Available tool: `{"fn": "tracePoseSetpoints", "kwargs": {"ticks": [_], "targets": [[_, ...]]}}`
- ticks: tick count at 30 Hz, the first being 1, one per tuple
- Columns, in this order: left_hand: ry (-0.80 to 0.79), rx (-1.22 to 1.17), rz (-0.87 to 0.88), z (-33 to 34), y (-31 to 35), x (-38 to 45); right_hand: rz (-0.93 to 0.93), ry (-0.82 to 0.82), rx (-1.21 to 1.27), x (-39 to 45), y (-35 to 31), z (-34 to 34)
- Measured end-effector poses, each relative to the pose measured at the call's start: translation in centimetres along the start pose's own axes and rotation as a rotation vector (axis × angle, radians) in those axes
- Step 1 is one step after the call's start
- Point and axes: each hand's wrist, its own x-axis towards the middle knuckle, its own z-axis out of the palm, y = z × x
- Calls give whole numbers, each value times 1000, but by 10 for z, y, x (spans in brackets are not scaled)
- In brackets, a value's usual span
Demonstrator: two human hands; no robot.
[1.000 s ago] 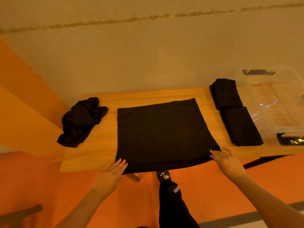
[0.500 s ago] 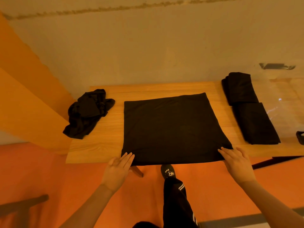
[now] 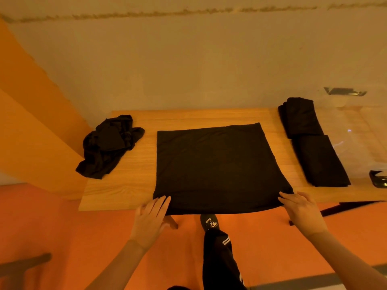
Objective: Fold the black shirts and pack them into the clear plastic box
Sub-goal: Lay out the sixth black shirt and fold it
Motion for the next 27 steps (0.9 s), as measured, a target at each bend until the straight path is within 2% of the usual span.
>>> {"fn": "tracePoseSetpoints", "kwargs": {"ticks": [4,11,14,17,19,22,24,27], "targets": [[94,9,15,7,6,13,-17,93,20,-3,2,4],[101,29,20,22,1,22,-1,49,17,-2,-2,-1],[170,20,93,27,-3,16,-5,32,19,-2,-1,-2],[147,33,190,20,-12,12,-9,-2,12,-4,0,-5],[186,23,248,11,-16,13,-11,-26,-1,-2,1,-8],[282,-118,295,-4,-17,14,19,-71,39,6,1,-13],[264,-277,248,-29,-14,16,105,-118,136,16,2,-20],[181,-609,-76,-85,-12,33,365,-138,404,47,3,-53]]}}
